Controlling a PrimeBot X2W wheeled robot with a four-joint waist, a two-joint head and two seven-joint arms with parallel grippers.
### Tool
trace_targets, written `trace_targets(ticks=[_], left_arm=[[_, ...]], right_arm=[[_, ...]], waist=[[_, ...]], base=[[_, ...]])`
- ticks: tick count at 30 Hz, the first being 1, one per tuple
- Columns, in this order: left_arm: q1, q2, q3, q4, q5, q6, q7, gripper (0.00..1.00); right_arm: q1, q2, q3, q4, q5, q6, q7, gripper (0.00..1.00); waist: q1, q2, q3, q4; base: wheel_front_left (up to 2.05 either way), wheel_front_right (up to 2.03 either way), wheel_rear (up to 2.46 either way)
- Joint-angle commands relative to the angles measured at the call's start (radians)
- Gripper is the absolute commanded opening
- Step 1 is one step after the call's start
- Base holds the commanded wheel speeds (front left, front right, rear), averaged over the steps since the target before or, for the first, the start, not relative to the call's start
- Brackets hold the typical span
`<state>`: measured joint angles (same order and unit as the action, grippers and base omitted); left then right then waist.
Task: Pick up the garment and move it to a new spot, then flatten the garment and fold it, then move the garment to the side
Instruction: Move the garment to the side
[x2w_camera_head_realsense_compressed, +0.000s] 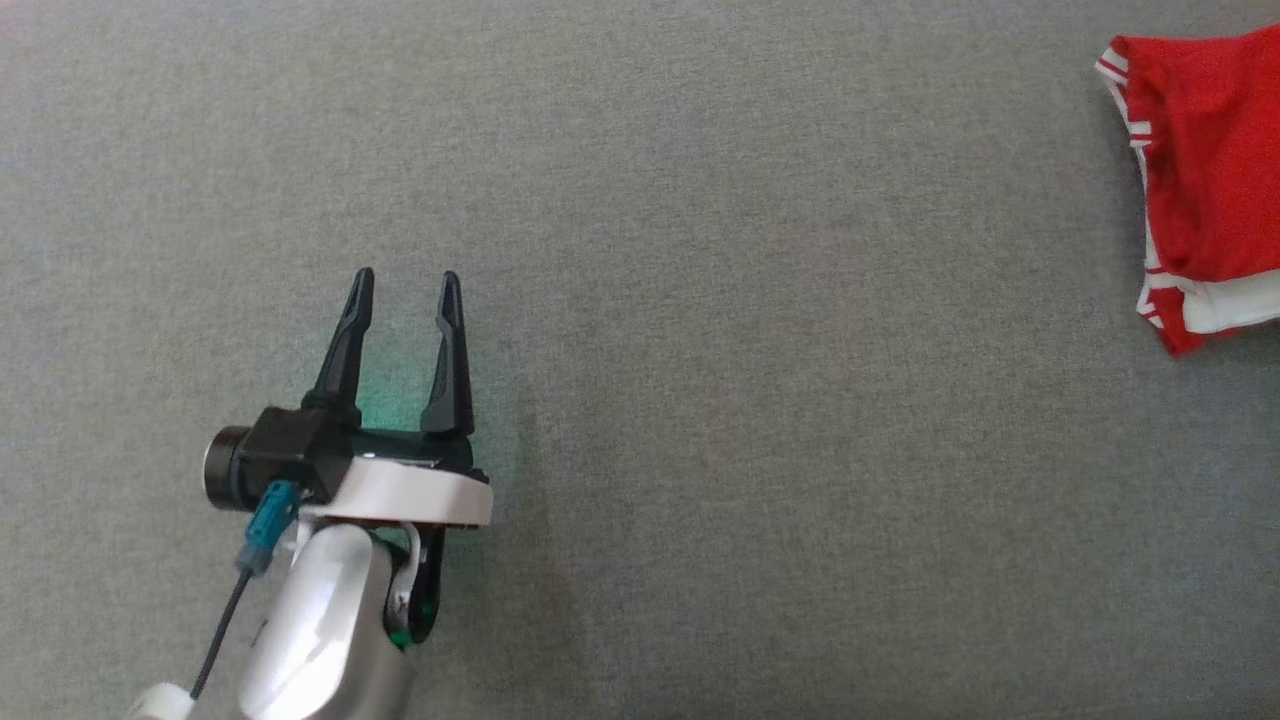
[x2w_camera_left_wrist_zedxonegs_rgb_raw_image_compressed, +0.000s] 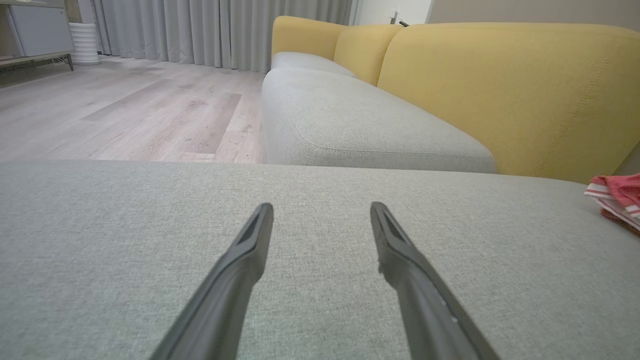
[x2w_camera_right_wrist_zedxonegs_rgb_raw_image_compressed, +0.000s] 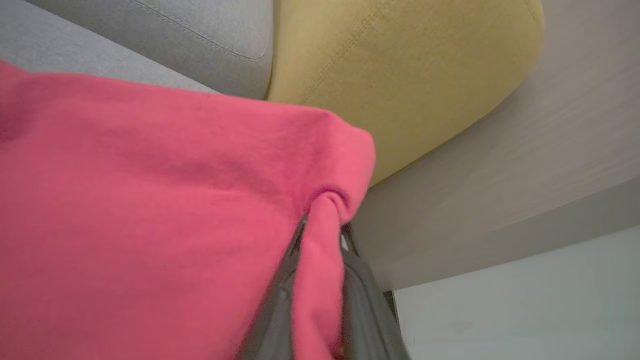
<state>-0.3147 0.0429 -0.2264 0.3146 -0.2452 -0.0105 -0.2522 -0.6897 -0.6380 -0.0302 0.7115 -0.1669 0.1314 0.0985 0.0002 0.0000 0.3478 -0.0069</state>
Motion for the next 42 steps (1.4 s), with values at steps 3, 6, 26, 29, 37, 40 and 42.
trace_targets(ticks=[3, 6, 26, 29, 37, 40, 42], left_arm=[[-0.023, 0.007, 0.036, -0.022, 0.008, -0.006, -0.01, 1.0], [-0.022, 0.007, 0.041, -0.016, 0.01, -0.006, -0.01, 1.0], [0.071, 0.007, 0.061, -0.038, -0.026, 0.021, -0.01, 1.0], [0.085, 0.007, 0.06, -0.042, -0.029, 0.023, -0.01, 1.0], [0.148, 0.007, 0.074, -0.058, -0.044, 0.044, -0.01, 1.0], [0.174, 0.007, 0.073, -0.057, -0.045, 0.046, -0.01, 1.0], [0.192, 0.007, 0.072, -0.057, -0.044, 0.045, -0.01, 1.0]], right_arm=[[-0.019, -0.003, -0.046, -0.024, -0.038, -0.001, -0.028, 1.0], [-0.021, 0.035, -0.082, -0.036, -0.057, -0.001, -0.052, 1.0], [0.165, 0.445, -0.01, -0.429, 0.091, -0.001, -0.169, 1.0], [0.228, 0.497, -0.021, -0.476, 0.109, -0.001, -0.189, 1.0], [0.453, 0.585, -0.039, -0.497, 0.189, -0.001, -0.3, 1.0], [0.525, 0.587, -0.035, -0.481, 0.218, -0.001, -0.333, 1.0], [0.564, 0.587, -0.028, -0.476, 0.241, -0.001, -0.347, 1.0]], waist=[[-0.0002, 0.0, -0.008, -0.003], [-0.0002, 0.0, -0.028, -0.007], [-0.0002, 0.0, -0.273, 0.019], [-0.0002, 0.0, -0.286, 0.025], [-0.0002, 0.0, -0.321, 0.039], [-0.0002, 0.0, -0.338, 0.043], [-0.0002, 0.0, -0.345, 0.044]], base=[[0.0, 0.0, 0.0], [0.0, 0.0, 0.0], [0.0, 0.0, 0.0], [0.0, 0.0, 0.0], [0.0, 0.0, 0.0], [0.0, 0.0, 0.0], [0.0, 0.0, 0.0]])
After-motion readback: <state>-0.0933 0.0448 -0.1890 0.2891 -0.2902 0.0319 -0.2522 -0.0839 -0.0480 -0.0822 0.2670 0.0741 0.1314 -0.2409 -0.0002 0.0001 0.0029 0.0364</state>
